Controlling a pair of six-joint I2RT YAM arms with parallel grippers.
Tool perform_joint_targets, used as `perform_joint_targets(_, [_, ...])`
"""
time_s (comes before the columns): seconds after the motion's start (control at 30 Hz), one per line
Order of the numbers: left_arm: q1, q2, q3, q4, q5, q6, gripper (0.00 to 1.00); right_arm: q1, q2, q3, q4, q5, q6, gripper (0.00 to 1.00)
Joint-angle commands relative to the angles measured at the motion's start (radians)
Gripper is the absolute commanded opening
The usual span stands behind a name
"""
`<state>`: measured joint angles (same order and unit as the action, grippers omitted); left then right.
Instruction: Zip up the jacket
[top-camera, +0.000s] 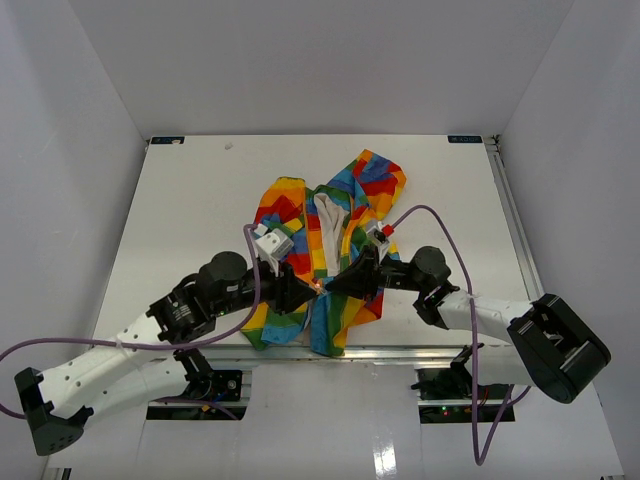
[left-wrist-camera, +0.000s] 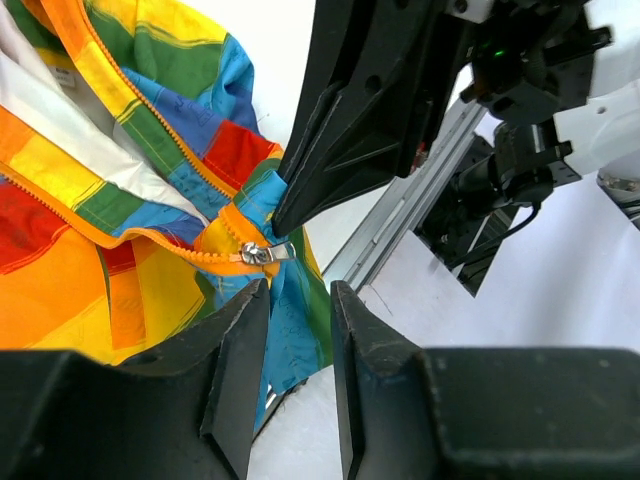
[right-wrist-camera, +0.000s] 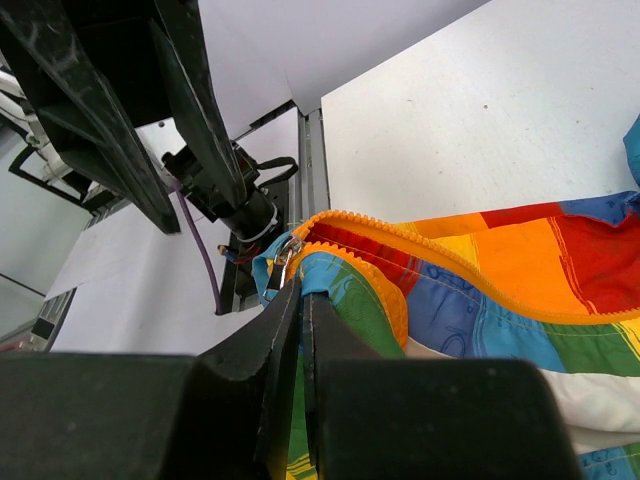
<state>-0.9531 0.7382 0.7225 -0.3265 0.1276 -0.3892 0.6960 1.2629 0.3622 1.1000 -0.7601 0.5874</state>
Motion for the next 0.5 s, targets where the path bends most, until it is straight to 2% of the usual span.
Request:
perform_joint_targets(0.0, [0.001,0.079,0.043,-0.069,-0.005,0.026,0.41,0.003,0.012,0.041,0.041,0.045,0.029,0.08])
perform_joint_targets(0.47, [0.001,0.079,-0.005,-0.057,-0.085,0.006,0.52,0.005,0.013,0.019,0.088,0.024,0.043,0.08])
